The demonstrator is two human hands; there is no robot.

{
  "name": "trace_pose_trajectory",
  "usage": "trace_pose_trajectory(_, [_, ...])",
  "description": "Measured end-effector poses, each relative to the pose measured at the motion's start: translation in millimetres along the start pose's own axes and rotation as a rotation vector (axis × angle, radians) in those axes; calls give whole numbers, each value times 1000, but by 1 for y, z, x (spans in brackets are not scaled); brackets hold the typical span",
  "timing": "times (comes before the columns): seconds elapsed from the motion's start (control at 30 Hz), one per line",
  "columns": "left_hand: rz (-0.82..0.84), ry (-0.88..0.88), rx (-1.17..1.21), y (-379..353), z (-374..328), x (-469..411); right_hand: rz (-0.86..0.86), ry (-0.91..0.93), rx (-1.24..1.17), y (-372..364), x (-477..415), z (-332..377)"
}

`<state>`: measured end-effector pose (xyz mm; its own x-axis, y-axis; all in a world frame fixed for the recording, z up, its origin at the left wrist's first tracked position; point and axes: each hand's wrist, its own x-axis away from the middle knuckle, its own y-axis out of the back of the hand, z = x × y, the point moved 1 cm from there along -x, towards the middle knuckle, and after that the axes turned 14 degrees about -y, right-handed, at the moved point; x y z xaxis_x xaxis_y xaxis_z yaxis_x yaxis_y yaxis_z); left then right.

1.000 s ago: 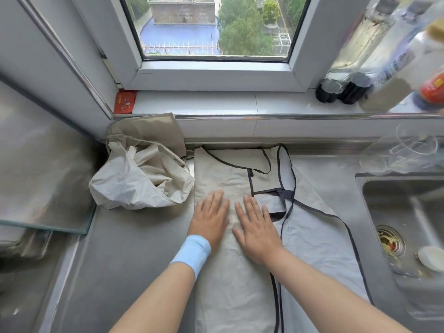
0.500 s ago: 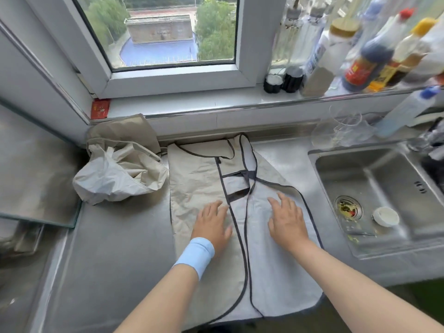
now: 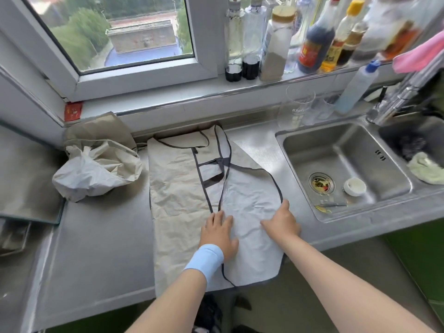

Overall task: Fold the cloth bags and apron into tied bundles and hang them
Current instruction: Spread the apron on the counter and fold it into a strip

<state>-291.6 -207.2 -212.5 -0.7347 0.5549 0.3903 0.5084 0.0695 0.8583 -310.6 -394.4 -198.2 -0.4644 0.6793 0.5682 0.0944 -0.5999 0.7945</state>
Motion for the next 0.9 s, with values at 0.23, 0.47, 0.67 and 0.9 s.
trace_pose_trajectory(0.23, [-39, 142, 828, 60, 12, 2, 172, 164, -165, 22, 37, 40])
trace_pose_trajectory(0.47, [1, 241, 1612, 116, 62, 43, 515, 491, -159, 5, 113, 116])
trace_pose_trajectory(0.67, [-85, 407, 1281, 101, 134, 81, 646, 570, 93, -52, 140, 141])
trace_pose_trajectory(0.9, [80, 509, 417, 62, 194, 92, 111, 677, 591, -109, 132, 136])
